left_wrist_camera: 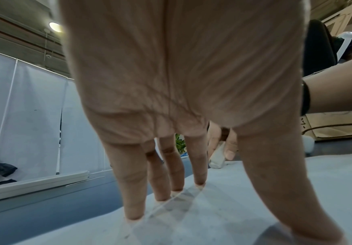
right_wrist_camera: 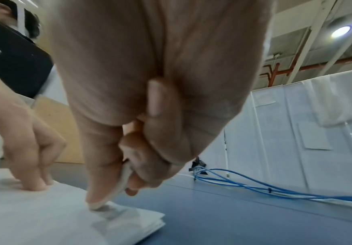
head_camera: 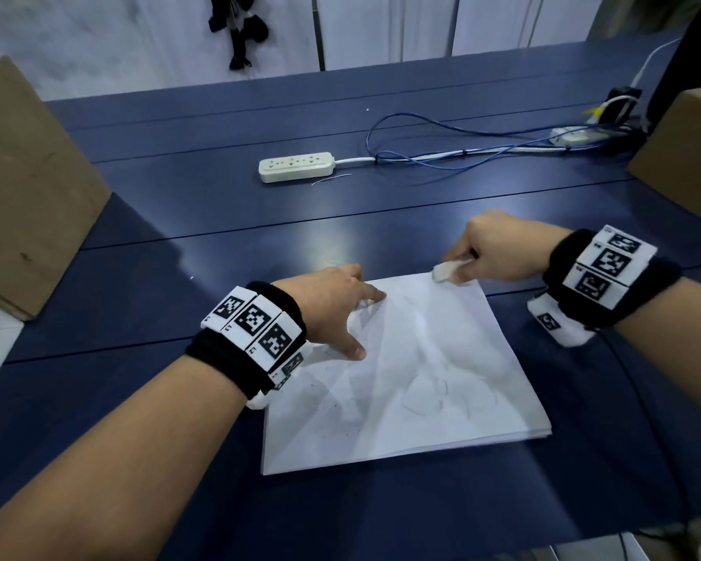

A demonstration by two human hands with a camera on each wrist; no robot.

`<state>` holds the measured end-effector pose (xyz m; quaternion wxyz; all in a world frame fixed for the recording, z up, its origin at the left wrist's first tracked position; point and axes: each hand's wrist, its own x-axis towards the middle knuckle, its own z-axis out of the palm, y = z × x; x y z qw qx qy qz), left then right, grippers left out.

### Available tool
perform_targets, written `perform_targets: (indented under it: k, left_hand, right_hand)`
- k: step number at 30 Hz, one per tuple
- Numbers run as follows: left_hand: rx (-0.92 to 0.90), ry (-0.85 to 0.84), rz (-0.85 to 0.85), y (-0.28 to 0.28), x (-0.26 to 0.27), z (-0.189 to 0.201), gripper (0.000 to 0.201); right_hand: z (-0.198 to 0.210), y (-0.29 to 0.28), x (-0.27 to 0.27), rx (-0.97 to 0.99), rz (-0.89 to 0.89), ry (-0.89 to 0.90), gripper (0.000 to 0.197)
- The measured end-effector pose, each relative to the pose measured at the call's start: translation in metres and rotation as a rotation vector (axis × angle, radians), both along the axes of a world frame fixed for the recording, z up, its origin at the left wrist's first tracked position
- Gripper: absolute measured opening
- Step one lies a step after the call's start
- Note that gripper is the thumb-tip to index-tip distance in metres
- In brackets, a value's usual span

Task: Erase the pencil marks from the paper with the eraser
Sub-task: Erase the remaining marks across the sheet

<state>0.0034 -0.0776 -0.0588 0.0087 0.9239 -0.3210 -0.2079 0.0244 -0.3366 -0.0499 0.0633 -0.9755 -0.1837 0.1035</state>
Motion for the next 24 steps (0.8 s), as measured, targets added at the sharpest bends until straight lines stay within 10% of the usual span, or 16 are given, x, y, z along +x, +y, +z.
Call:
perform_targets:
  k: [6,12,18,24]
  left_hand:
    - [-0.009,0.004,0.0,0.0,0.001,-0.001,0.086]
    - [0.021,-0.006,-0.008,-0.001,-0.001,0.001,0.087]
    - [0.018,-0.005,-0.002,0.0,0.0,0.0,0.086]
    - [0.044,-0.004,0.0,-0.002,-0.002,0.003,0.087]
  right_hand:
    - [0.004,-0.001,-0.038,0.059,0.135,0.254,0.029]
    - [-0.001,-0.005,-0.004,-0.002,-0.023,-0.032,0.016]
    - [0.002,-0.006,-0.04,0.021,0.148,0.241,0.024]
    - [0.001,-0.002,-0.008,-0.015,-0.026,0.0,0.023]
